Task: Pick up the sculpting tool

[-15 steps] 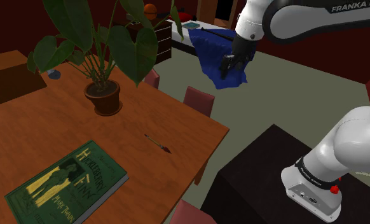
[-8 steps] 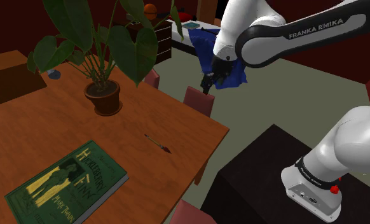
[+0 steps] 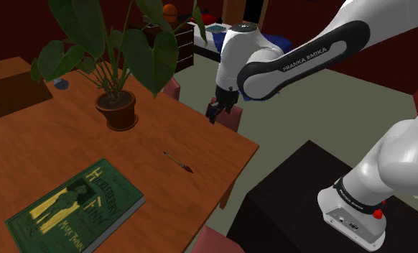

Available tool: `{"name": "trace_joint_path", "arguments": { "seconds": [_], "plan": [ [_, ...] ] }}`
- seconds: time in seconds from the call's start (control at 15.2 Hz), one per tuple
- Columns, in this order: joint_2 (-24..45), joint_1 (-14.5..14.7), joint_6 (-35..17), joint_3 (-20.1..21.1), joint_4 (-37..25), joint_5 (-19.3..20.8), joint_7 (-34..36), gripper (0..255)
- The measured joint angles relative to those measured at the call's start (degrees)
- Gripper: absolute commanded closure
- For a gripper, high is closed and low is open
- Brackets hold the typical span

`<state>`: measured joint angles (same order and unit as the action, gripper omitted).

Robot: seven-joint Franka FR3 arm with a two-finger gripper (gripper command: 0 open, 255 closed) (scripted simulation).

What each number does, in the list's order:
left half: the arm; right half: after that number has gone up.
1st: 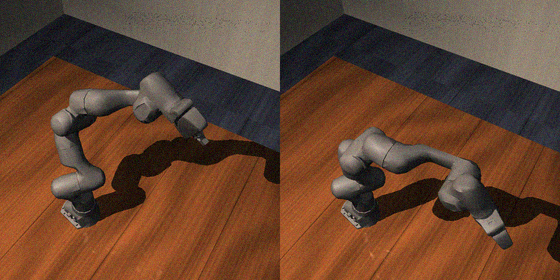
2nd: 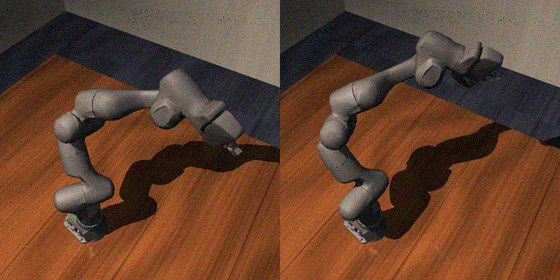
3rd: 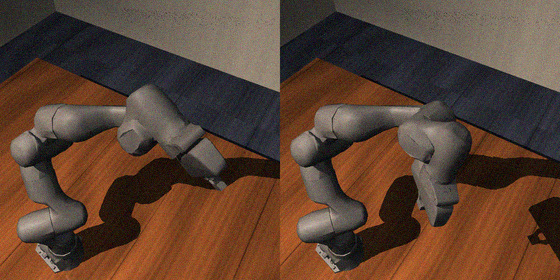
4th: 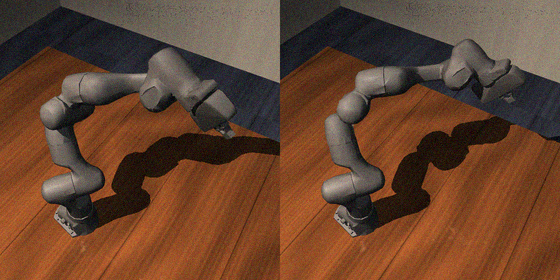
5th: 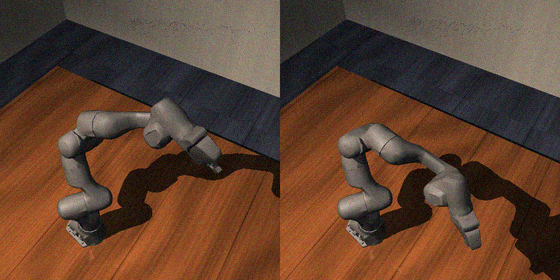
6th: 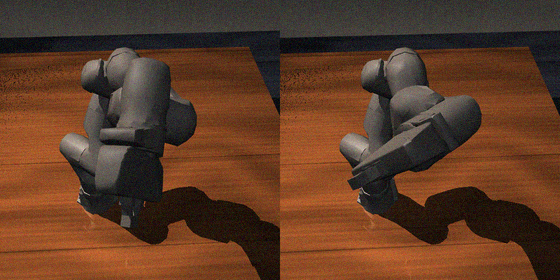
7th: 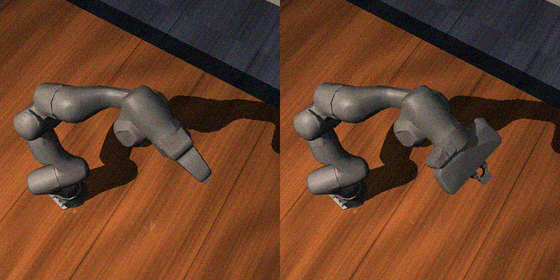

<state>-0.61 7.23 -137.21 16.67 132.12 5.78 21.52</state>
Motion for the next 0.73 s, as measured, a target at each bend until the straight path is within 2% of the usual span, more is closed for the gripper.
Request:
{"name": "trace_joint_path", "arguments": {
  "seconds": [0.33, 0.73],
  "plan": [
    [10.14, 1.64, -3.99, 0.86, -4.86, 3.63, 3.19, 0],
    [23.38, 5.62, -7.07, 0.47, -13.41, 8.36, 7.38, 0]
  ]
}}
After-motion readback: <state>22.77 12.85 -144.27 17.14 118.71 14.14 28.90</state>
